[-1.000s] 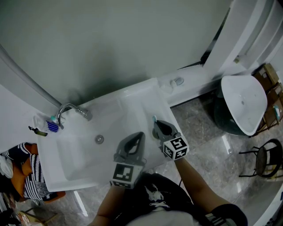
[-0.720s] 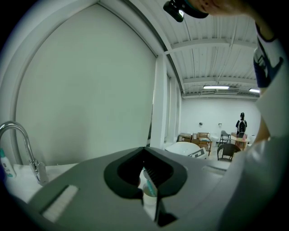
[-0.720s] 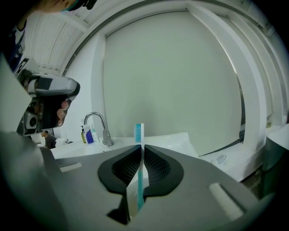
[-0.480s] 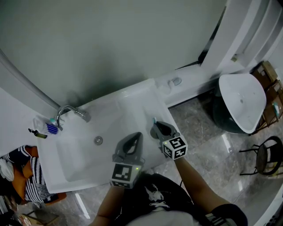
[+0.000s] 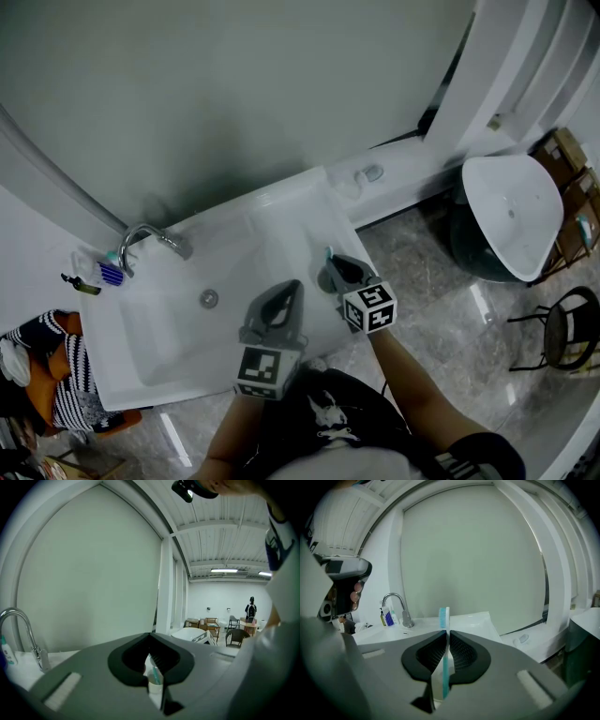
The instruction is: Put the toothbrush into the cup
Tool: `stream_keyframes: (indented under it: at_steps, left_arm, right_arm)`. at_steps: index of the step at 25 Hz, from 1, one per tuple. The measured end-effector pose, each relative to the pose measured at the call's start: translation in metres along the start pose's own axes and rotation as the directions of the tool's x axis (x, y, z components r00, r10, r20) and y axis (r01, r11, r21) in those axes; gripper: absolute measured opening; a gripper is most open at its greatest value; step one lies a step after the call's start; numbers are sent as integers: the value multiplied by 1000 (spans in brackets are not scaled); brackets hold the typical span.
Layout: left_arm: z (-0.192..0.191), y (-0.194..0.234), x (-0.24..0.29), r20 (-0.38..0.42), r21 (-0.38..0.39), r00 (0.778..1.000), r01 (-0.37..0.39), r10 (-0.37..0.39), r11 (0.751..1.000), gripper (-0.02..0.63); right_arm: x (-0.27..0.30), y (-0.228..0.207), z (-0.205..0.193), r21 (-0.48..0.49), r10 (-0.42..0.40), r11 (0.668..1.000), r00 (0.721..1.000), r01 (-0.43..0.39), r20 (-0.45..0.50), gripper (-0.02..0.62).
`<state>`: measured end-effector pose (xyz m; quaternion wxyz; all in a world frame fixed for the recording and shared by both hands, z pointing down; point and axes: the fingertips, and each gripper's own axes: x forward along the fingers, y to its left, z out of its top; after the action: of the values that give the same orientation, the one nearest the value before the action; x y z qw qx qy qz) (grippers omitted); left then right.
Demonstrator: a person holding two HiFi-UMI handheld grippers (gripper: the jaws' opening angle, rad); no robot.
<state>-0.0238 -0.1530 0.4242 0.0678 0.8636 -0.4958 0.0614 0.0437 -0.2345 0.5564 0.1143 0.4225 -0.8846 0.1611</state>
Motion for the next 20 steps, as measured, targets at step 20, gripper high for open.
stream_keyframes:
  at_steps: [20]
  left_arm:
    - [5, -3, 1, 5, 5, 1000, 13, -13, 1000, 0]
  right_arm:
    - [3, -24, -3, 99, -40, 994, 998, 45, -48, 32]
